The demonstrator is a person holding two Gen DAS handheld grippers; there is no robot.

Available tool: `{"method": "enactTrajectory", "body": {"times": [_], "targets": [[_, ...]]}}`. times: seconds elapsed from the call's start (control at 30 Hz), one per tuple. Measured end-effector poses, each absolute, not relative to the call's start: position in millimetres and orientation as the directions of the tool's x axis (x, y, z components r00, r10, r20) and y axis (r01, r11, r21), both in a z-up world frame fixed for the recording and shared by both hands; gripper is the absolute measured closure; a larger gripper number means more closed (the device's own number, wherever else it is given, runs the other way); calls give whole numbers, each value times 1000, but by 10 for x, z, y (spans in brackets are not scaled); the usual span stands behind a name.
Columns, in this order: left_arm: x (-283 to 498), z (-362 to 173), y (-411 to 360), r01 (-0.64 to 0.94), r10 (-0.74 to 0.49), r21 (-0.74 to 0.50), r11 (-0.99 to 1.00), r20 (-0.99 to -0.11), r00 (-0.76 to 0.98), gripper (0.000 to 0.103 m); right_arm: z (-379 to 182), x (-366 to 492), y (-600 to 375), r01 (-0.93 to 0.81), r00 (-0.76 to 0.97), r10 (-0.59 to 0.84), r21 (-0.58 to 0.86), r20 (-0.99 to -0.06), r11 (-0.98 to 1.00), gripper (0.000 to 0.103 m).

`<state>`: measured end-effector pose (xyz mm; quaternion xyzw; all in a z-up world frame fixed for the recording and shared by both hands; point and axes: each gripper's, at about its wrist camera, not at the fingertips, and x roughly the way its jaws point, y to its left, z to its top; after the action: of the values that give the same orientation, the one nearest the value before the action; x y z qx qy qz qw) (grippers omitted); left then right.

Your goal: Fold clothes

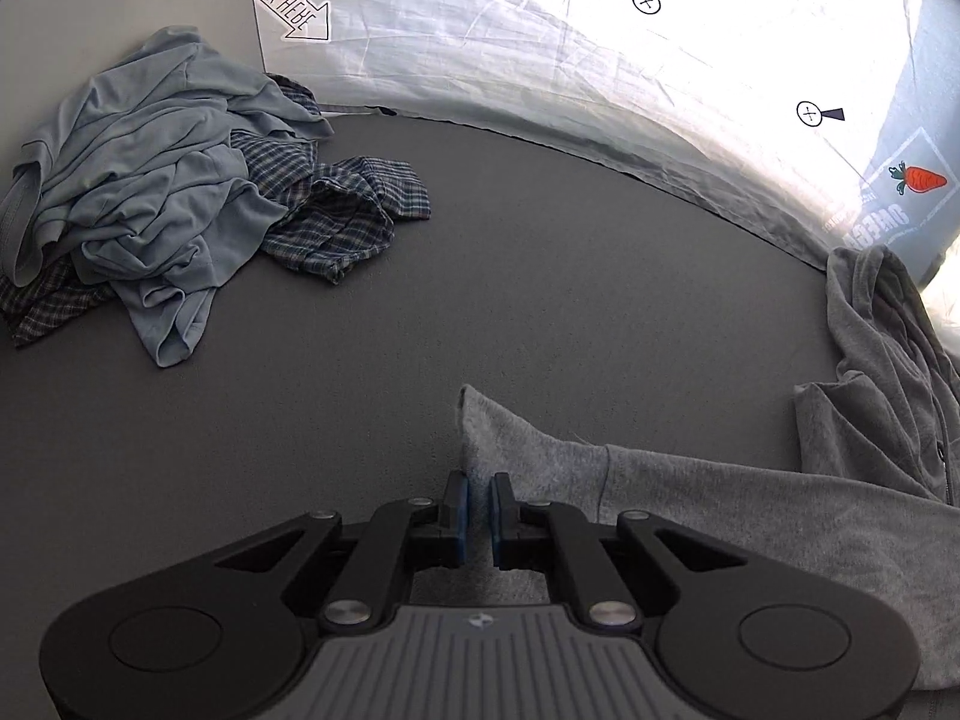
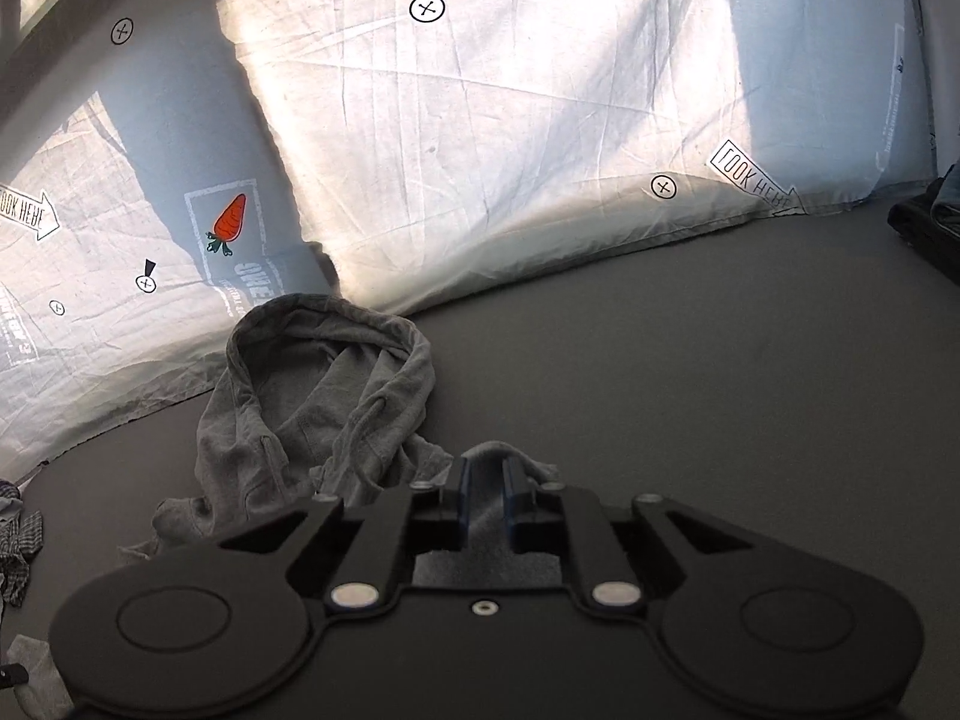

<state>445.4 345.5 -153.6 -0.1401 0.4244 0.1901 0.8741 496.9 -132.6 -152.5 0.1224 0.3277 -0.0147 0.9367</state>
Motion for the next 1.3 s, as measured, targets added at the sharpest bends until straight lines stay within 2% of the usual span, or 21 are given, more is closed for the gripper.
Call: {"method": "enactTrajectory", "body": {"times": [0.1, 0.17, 0.3, 0.37, 0.47, 0.63, 0.77, 0.8, 0.87, 0.9, 0.97, 1.03, 1.1, 1.13, 1.17, 1.3], "targets": [[4472, -1562, 3470, -457, 211, -86, 885, -801, 561, 94, -1749, 4851, -1258, 106, 724, -5, 103, -690, 989, 94], [4470, -1570, 3485, -464, 208, -96, 881, -802, 560, 94, -1963, 4750, -1301, 146, 671, -29, 94, -741, 985, 94], [4437, -1573, 3492, -465, 206, -99, 880, -801, 562, 94, -2009, 4538, -1306, 149, 658, -42, 76, -752, 986, 94], [4417, -1559, 3488, -468, 193, -122, 875, -799, 569, 94, -1995, 4480, -1309, 173, 650, -54, 77, -758, 982, 87], [4406, -1485, 3412, -445, 162, -161, 881, -781, 603, 94, -2002, 4411, -1349, 200, 648, -41, 118, -760, 973, 83], [4419, -1339, 3070, -309, 43, -232, 922, -733, 679, 92, -1985, 4397, -1309, 190, 646, -44, 105, -762, 976, 78], [4461, -1392, 2731, -170, -139, -337, 926, -722, 678, 92, -1969, 4389, -1283, 185, 644, -38, 108, -764, 977, 74], [4479, -1424, 2633, -123, -191, -357, 926, -725, 662, 88, -1962, 4389, -1284, 184, 643, -33, 112, -765, 977, 73], [4521, -1485, 2436, -32, -260, -352, 935, -746, 612, 62, -1935, 4405, -1292, 185, 632, -14, 133, -775, 974, 66], [4519, -1504, 2363, -14, -255, -329, 944, -757, 602, 56, -1913, 4415, -1292, 187, 624, -5, 143, -782, 972, 66], [4504, -1533, 2300, -6, -235, -296, 955, -769, 595, 33, -1852, 4421, -1260, 186, 611, 1, 144, -792, 972, 66], [4498, -1549, 2364, -46, -215, -299, 953, -777, 592, 21, -1782, 4400, -1220, 176, 623, 6, 147, -782, 973, 63], [4478, -1542, 2512, -115, -180, -305, 945, -783, 595, 19, -1704, 4374, -1167, 156, 645, 22, 160, -764, 975, 48], [4471, -1544, 2581, -151, -156, -298, 943, -792, 591, 14, -1648, 4357, -1123, 135, 665, 44, 178, -746, 975, 32], [4464, -1553, 2648, -186, -123, -280, 942, -803, 583, 11, -1594, 4340, -1072, 118, 685, 57, 188, -726, 975, 24], [4402, -1688, 2878, -297, 11, -171, 939, -852, 524, 9, -1446, 4391, -830, 26, 712, 165, 260, -683, 965, 21]]}}
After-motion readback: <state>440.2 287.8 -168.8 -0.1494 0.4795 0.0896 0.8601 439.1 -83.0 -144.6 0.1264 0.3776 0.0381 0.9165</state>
